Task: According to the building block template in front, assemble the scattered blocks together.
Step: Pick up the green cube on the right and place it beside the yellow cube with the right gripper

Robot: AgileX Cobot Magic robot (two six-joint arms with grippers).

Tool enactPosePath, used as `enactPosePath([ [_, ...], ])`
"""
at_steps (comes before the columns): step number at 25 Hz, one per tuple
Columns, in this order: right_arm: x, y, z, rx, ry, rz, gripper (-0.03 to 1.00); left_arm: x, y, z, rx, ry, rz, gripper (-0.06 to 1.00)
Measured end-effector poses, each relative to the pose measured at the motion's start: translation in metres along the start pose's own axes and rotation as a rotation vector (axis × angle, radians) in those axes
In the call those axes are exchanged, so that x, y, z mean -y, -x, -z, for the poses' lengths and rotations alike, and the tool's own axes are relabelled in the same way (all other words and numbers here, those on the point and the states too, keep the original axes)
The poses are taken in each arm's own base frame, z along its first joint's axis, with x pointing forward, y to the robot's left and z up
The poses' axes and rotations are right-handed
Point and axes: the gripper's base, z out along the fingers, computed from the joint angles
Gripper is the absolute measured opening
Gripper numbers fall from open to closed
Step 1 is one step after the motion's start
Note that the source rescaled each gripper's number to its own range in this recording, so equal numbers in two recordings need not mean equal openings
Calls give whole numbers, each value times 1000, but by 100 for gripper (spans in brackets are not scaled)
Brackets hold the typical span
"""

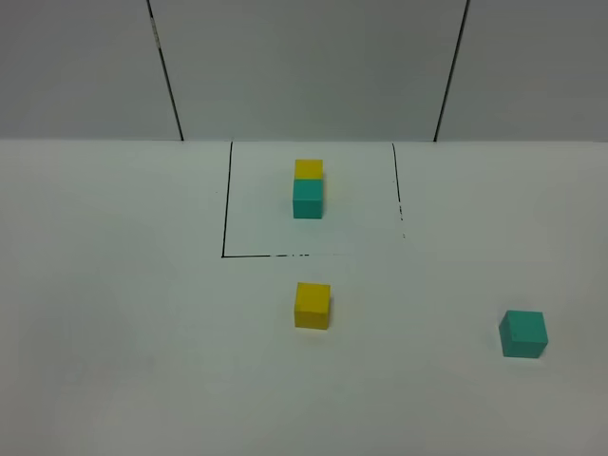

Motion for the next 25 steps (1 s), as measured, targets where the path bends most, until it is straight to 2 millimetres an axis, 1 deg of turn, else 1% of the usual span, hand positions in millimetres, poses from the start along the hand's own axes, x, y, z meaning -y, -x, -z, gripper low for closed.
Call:
enactPosePath([
  [7,0,0,0,0,0,0,100,2,-5,7,48,7,-8,93],
  [25,0,0,0,0,0,0,100,2,-5,7,49,7,-4,92],
])
